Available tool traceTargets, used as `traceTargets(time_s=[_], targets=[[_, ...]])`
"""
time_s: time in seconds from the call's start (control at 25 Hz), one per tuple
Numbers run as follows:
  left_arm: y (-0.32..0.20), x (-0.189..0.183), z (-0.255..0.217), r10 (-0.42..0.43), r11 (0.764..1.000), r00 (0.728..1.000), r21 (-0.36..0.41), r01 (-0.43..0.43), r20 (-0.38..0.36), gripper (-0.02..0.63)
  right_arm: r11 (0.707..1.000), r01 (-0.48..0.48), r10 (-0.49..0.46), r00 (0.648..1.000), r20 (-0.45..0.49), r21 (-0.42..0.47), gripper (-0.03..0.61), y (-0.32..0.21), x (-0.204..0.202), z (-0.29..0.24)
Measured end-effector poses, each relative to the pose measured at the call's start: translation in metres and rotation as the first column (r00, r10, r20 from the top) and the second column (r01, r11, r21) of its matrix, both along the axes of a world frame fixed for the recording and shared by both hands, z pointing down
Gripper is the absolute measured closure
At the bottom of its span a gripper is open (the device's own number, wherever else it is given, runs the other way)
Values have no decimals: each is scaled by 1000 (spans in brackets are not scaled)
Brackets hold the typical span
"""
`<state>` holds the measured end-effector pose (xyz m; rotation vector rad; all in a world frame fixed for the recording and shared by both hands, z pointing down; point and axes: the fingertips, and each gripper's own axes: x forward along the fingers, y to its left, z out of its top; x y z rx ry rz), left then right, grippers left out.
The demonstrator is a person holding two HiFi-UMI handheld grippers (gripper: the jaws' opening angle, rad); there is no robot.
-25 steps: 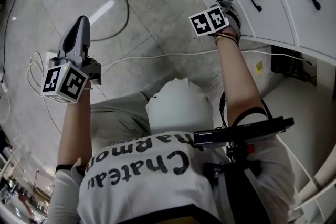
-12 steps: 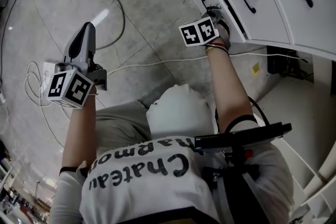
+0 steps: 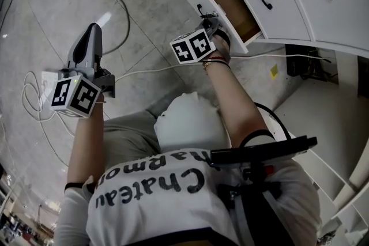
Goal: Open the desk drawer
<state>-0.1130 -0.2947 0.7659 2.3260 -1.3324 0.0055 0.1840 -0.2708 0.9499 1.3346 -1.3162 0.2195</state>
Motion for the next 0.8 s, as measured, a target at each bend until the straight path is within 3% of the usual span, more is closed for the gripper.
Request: traceTargets(time_s=[0.36, 0.8], targets=[[3, -18, -4, -37, 999, 999, 5, 37, -2, 598, 999, -51, 51, 999, 10, 4, 552, 9, -15, -2], [6, -28, 4, -50, 999, 999, -14, 49, -14, 598, 1000, -10, 9, 999, -32, -25, 554, 23, -41, 14]])
